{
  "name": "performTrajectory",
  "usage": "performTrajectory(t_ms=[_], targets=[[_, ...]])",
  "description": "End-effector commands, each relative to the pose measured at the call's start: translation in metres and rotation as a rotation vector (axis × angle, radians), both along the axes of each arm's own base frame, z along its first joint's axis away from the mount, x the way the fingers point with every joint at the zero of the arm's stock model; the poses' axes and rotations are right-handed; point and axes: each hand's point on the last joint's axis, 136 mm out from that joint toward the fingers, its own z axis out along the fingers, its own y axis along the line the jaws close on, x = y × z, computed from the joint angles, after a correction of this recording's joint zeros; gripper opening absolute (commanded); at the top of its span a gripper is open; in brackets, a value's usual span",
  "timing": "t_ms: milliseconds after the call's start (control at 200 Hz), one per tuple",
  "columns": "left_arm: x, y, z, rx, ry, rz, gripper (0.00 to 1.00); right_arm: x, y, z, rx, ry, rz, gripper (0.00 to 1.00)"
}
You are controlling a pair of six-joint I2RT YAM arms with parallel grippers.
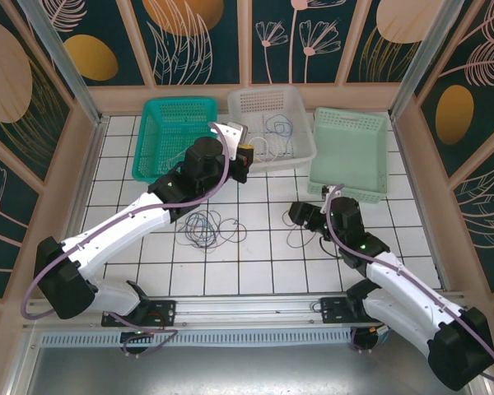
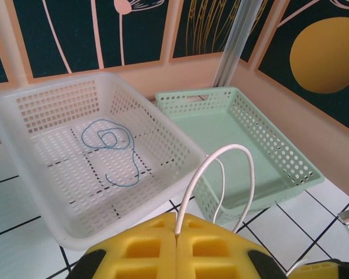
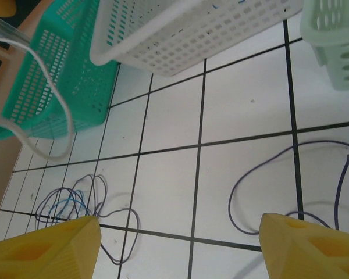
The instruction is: Untangle the cables
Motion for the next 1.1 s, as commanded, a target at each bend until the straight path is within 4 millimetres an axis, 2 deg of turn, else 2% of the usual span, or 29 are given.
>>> performTrajectory(t_ms=[0,130,325,420,520,641,826,956,1091], targets=[[0.004,0.01,0.006,-0.004,-0.014,0.031,0.0,0.006,-0.003,0.007,-0.035,0.001,-0.011,0.73],[0.017,0.039,0.013,0.055,-0.052,0.141,0.0,0.01,0.004,0.011,-0.023,-0.005,0.016,0.73],[0.038,0.091,0.043,0.085,-0.144,0.307,0.0,0.01,0.006,0.003,-0.017,0.007,0.023,0.72],[0.054,0.117,0.048,0.098,-0.166,0.385,0.0,0.008,0.006,-0.004,-0.018,0.023,0.022,0.71],[0.073,0.138,0.041,0.1,-0.151,0.432,0.0,0.007,0.004,-0.008,-0.019,0.034,0.015,0.71],[0.098,0.164,0.024,0.11,-0.112,0.499,0.0,0.006,0.004,-0.01,-0.02,0.039,0.014,0.71],[0.13,0.219,-0.011,0.046,-0.019,0.598,0.01,0.007,0.003,-0.012,-0.024,0.041,0.012,0.71],[0.145,0.23,-0.057,0.035,0.091,0.596,0.0,0.008,0.003,-0.015,-0.031,0.048,0.013,0.71],[0.149,0.229,-0.109,0.035,0.199,0.591,0.0,0.008,-0.002,-0.023,-0.067,0.079,-0.004,0.7]])
